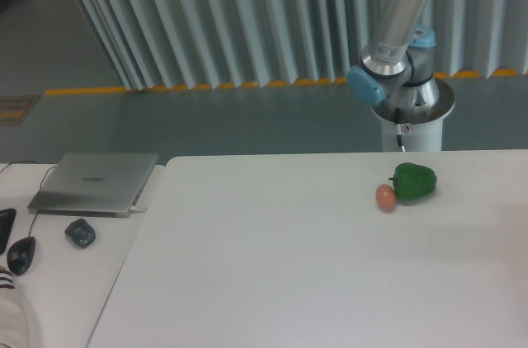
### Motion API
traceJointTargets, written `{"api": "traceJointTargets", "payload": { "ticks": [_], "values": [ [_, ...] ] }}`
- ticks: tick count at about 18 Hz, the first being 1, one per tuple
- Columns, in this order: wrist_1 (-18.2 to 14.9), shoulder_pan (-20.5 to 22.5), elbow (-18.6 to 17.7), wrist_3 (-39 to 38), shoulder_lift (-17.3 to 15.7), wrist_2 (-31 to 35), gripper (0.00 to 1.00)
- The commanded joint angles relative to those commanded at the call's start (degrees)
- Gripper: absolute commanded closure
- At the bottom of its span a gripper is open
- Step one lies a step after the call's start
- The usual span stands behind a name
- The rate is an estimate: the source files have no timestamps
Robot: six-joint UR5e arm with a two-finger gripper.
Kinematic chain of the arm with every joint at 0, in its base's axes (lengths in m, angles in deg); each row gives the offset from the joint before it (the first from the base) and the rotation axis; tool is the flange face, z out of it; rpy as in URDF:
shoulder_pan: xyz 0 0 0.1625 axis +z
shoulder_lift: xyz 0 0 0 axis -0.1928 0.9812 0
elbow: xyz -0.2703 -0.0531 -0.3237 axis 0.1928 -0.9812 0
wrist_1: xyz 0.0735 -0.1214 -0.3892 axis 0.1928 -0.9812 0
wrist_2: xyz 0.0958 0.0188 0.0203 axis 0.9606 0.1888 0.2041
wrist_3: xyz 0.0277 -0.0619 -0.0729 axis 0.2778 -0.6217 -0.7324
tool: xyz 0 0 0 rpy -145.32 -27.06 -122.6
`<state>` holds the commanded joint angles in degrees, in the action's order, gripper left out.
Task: Place the triangular bread in the basket
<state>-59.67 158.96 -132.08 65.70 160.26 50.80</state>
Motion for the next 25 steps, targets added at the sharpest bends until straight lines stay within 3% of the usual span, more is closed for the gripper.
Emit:
{"api": "traceJointTargets", "payload": {
  "ticks": [3, 7, 12, 16, 19, 25],
  "values": [
    [-0.3, -3.3, 0.3, -7.1, 0.0, 1.0, 0.00],
    [-1.0, -7.9, 0.1, -6.8, -0.4, 6.3, 0.00],
    [-6.3, -14.2, 0.3, -7.5, -1.1, 8.4, 0.00],
    [-8.7, -16.6, 0.4, -9.6, -1.1, 7.7, 0.00],
    [-13.4, -18.0, 0.2, -9.6, -1.5, 7.3, 0.00],
    [-20.1, -20.8, -0.5, -12.4, -3.4, -2.5, 0.00]
  ]
}}
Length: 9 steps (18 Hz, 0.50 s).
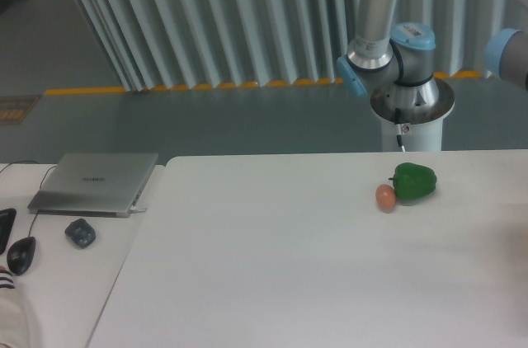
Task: Place the triangular bread in the basket
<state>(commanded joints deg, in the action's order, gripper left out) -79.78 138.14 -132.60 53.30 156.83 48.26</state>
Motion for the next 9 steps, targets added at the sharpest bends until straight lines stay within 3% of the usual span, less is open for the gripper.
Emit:
{"api": "traceJointTargets", "payload": {
  "ticks": [6, 9],
  "values": [
    [-3.1, -4.9, -0.4, -2.4, -1.1, -0.2, 0.00],
    [-7.7, -4.9, -0.4, -2.7, -2.2, -0.3, 0.00]
  ]
}}
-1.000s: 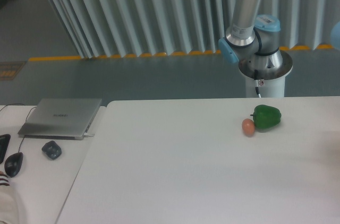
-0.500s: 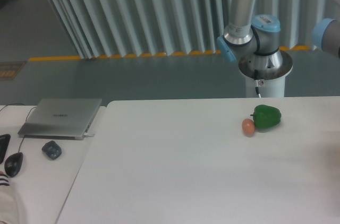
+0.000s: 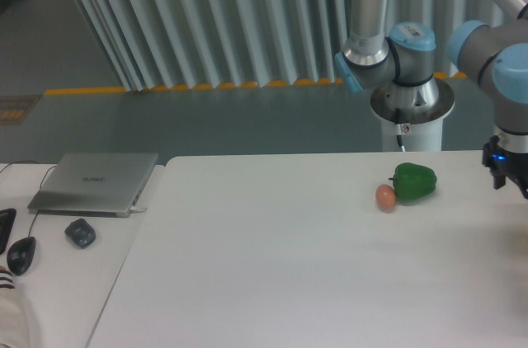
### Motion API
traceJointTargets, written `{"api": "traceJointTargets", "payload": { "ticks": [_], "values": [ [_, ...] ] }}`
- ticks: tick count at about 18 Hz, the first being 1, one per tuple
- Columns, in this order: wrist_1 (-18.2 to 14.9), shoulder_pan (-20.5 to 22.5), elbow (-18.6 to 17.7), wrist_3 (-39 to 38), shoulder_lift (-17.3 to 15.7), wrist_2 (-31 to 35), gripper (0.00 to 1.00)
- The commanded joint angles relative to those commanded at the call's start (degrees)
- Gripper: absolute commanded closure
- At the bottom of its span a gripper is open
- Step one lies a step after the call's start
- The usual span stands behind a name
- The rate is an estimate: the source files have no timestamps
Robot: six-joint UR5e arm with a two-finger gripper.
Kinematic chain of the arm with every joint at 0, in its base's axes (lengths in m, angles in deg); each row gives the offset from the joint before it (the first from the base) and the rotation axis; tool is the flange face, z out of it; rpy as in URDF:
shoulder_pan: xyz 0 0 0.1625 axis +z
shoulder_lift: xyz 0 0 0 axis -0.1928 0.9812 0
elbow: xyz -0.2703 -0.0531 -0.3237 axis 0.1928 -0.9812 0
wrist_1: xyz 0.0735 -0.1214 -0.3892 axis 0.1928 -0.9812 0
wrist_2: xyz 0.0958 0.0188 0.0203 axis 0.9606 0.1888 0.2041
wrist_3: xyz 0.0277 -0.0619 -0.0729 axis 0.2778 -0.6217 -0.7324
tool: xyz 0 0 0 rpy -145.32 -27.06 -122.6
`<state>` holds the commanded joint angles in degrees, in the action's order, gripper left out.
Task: Place the triangular bread in the basket
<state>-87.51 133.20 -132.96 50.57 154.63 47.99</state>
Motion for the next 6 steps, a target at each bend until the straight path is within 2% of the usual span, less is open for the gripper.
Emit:
{"api": "traceJointTargets", "payload": {
  "ticks": [2, 6],
  "values": [
    [-1.7, -0.1, 0.0, 0.0, -0.4, -1.5, 0.00],
    [-2.0, -0.2, 0.0, -0.3, -0.9, -3.2, 0.00]
  ]
}}
